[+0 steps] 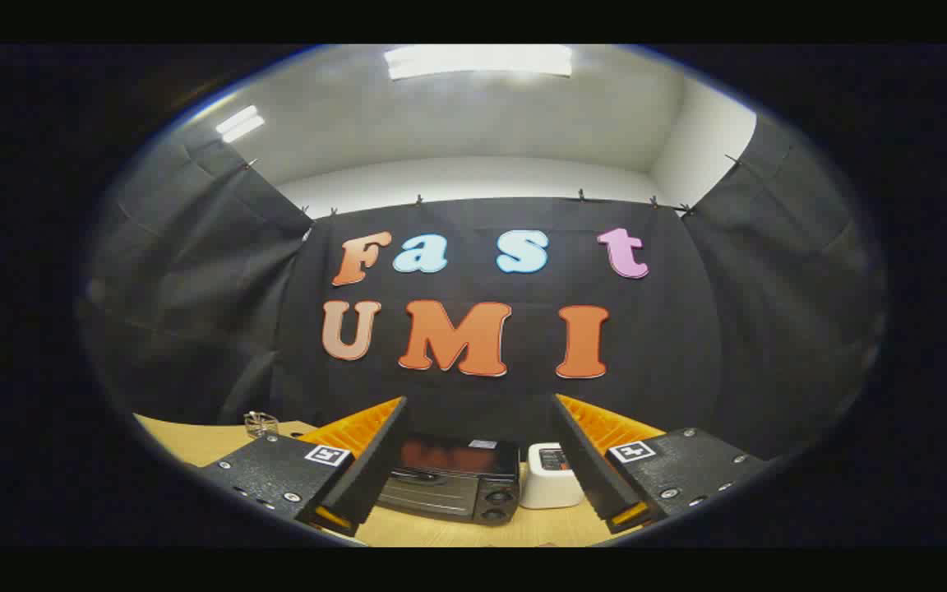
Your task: Open the toaster oven, put the food inside, and close the toaster oven door.
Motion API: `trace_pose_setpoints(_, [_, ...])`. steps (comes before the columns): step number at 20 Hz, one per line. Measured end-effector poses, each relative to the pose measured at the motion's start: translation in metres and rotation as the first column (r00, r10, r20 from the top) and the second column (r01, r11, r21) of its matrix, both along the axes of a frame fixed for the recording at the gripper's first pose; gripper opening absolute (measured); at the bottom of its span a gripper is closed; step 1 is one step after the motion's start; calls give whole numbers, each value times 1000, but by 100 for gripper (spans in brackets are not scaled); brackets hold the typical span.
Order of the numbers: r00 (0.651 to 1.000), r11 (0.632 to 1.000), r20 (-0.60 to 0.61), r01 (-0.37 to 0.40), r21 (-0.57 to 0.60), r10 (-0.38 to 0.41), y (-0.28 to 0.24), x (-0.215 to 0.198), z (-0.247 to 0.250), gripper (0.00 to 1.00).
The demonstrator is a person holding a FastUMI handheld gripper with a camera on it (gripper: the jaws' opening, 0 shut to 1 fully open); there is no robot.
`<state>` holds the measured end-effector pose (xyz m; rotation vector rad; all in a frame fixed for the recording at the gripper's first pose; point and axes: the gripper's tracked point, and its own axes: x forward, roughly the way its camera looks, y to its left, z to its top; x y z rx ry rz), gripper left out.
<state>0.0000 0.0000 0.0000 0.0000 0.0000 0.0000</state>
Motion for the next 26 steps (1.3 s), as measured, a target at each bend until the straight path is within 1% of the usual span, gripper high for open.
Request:
trace_pose_setpoints(2, [1000,1000,-6,-10,-2,10,3,-1,-1,98])
trace_pose_setpoints(7, [999,1000,-31,16,12,-16,-4,-1,-9,98])
trace_pose_setpoints(13, [998,1000,-59,13,12,-13,-2,1,-20,98])
trace_pose_setpoints(26, [998,1000,-56,4,18,-3,6,6,-11,98])
